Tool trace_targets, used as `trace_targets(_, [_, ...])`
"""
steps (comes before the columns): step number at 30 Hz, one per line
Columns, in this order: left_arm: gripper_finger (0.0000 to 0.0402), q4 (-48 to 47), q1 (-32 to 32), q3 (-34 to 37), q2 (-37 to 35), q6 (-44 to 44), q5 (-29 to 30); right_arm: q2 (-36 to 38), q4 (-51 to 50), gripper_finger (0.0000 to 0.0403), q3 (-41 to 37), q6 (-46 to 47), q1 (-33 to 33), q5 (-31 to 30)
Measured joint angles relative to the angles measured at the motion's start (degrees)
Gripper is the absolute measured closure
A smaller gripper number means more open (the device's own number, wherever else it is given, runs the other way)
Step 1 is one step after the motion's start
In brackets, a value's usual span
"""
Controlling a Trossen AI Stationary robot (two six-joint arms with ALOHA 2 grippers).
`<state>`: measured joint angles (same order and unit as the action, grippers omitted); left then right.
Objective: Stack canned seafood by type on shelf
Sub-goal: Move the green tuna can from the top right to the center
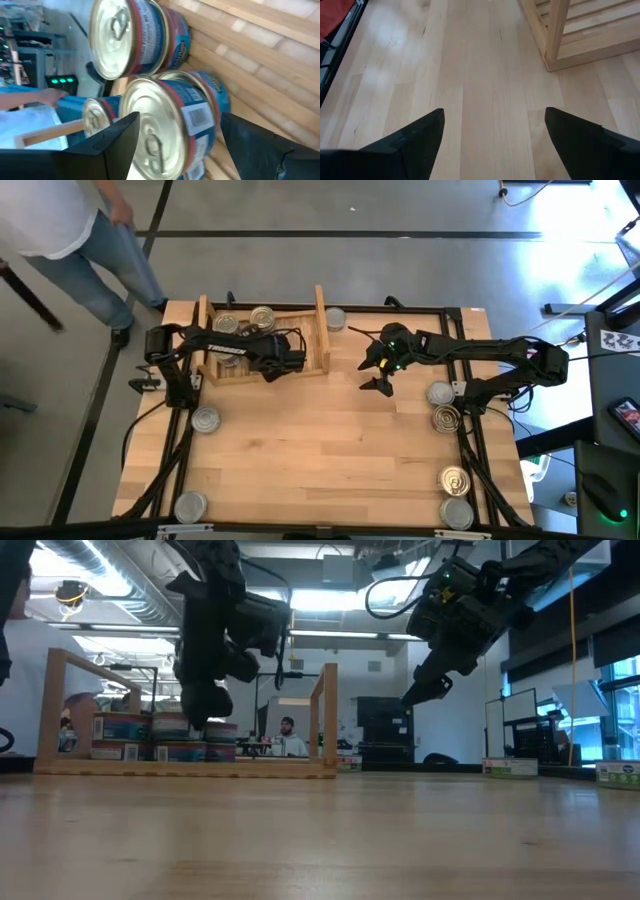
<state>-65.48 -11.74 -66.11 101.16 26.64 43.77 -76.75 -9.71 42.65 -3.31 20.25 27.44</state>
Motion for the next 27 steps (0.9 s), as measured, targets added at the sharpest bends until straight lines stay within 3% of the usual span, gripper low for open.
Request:
trace_targets(15, [0.0126, -4.1, -0.4, 0.2, -0.2, 0.3, 0.5, 0.0, 0.0, 0.0056, 0.0, 0.4, 0.0, 0.0])
trace_targets(18, [0.0126, -5.9, 0.4, 0.0, -0.5, 0.5, -2.3, 0.0, 0.0, 0.0056, 0.0, 0.4, 0.0, 0.0])
trace_targets(22, [0.0126, -6.1, 3.8, -1.0, -2.8, 2.6, -4.6, 0.0, 0.0, 0.0056, 0.0, 0.4, 0.0, 0.0])
trace_targets(27, [0.0126, -1.8, 12.7, -1.9, -10.3, 5.5, -4.3, 0.0, -0.4, 0.0056, 0.0, 0.5, 0.0, 0.0])
